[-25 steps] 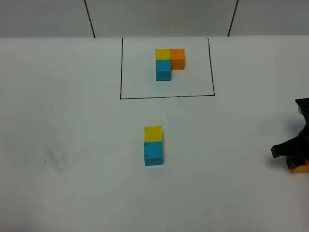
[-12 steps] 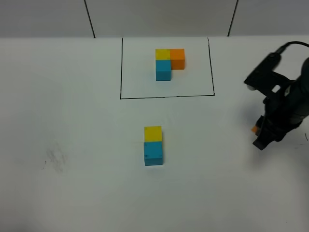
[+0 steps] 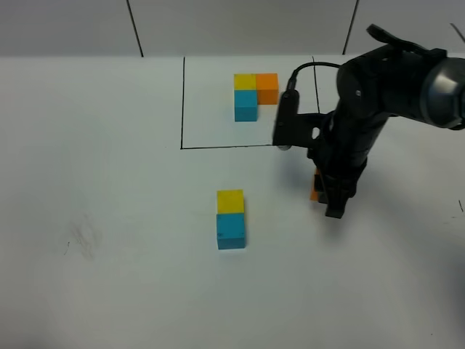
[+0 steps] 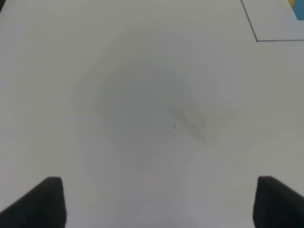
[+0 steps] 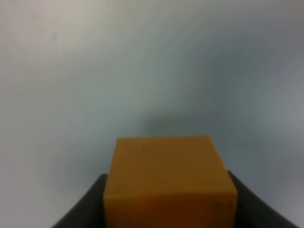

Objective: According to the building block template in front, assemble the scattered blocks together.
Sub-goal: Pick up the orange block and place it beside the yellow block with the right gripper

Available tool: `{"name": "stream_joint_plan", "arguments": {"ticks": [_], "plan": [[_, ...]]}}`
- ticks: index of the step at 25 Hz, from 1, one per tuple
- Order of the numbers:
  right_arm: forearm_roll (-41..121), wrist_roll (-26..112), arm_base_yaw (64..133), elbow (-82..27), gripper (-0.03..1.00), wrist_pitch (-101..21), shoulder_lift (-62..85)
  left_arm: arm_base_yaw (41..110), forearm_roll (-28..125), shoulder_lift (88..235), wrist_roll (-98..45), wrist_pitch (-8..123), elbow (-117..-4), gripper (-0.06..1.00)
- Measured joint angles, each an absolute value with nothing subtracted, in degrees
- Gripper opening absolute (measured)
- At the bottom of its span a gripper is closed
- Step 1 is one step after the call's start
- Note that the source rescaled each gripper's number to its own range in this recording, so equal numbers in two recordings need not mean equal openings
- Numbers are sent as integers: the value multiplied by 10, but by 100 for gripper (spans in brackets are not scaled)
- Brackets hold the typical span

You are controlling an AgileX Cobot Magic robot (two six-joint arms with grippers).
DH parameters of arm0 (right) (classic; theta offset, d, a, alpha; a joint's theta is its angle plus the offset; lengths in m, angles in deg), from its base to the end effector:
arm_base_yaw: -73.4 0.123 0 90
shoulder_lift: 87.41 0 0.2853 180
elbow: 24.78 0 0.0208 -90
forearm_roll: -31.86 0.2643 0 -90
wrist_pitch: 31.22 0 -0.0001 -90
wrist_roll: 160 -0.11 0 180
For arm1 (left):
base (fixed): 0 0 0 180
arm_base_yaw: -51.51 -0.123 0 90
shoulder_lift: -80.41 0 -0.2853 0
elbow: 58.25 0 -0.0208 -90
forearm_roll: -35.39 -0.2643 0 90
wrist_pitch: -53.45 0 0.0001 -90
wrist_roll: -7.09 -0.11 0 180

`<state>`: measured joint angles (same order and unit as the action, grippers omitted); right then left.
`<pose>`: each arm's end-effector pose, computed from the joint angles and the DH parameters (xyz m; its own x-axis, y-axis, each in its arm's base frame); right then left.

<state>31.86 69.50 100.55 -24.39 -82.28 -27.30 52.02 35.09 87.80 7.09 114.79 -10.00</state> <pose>0.3536 0.1813 0.1463 -0.2243 -0.9696 -0.0978 -0.9653 0.2349 -0.1145 0.0215 0.0003 0.2760 -0.4536 0.0065 -0.8912 0.0059 1.0000 0.0043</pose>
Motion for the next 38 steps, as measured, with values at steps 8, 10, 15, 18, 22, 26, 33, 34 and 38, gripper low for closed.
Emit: {"name": "stream_joint_plan", "arguments": {"ticks": [8,10,15,18,22,26,33,34,38], "plan": [[319,721,1058,-312,24,-840,-330,520,351,878,71,1148,-100,68],[319,722,1068,-317,24,-840,-335,520,351,878,71,1148,-100,68],[315,723,1084,-341,24,-841,-356,520,351,878,71,1148,-100,68],[315,723,1090,-351,24,-841,-360,520,351,878,71,1148,-100,68],[319,722,1098,-352,24,-841,-363,520,351,878,71,1148,-100,68],[319,721,1107,-352,24,-840,-364,520,351,878,71,1148,-100,68],[319,721,1107,-353,24,-836,-381,520,351,878,71,1148,-100,68],[319,721,1107,-353,24,-834,-384,520,351,878,71,1148,-100,68],[322,721,1107,-353,24,-820,-397,520,351,878,71,1148,-100,68]]}}
